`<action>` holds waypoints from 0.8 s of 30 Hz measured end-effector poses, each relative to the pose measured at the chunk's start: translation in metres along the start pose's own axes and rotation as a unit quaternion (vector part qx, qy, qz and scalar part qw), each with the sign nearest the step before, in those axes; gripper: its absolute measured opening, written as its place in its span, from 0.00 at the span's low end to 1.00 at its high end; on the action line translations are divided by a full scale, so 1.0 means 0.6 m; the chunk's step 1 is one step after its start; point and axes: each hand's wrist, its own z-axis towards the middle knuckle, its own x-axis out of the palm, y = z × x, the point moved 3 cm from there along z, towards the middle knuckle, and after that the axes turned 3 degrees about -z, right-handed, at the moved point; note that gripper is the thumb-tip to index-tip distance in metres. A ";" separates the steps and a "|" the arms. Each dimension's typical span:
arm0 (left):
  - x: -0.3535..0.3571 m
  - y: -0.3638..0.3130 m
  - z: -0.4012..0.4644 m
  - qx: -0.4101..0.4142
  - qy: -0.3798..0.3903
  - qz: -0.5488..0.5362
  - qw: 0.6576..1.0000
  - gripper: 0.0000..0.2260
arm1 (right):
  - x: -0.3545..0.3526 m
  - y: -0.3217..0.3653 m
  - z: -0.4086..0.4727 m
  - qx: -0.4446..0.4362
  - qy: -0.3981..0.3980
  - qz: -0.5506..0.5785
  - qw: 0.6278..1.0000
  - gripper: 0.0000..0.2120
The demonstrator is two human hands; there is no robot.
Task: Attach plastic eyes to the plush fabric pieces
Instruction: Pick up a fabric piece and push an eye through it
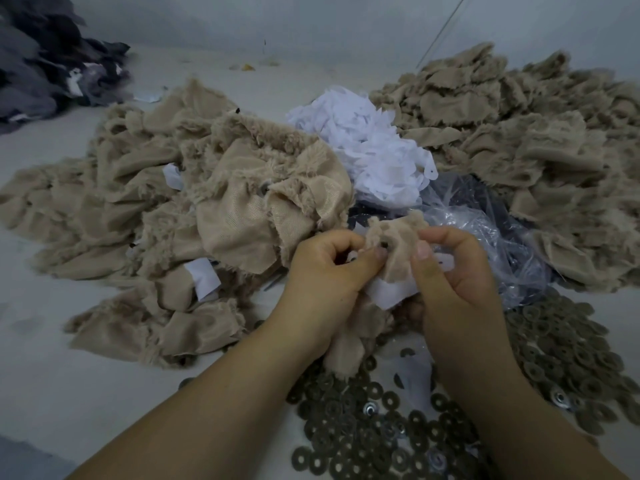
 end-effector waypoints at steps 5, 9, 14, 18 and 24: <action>0.006 -0.024 -0.009 0.103 0.018 0.065 0.992 0.06 | -0.004 -0.003 0.013 0.160 0.031 0.184 0.969 0.29; 0.008 -0.031 -0.011 0.148 0.022 0.130 0.980 0.06 | 0.007 0.000 0.008 0.236 0.115 0.295 0.919 0.24; 0.008 -0.026 -0.011 0.129 0.014 0.092 0.987 0.14 | 0.006 0.003 0.008 0.206 0.127 0.271 0.932 0.21; -0.004 -0.016 -0.002 0.097 -0.041 0.061 0.993 0.10 | 0.008 0.006 0.010 0.195 0.114 0.310 0.924 0.21; 0.003 -0.015 -0.005 0.101 -0.032 0.076 0.991 0.12 | 0.005 0.009 0.008 0.179 0.131 0.290 0.931 0.18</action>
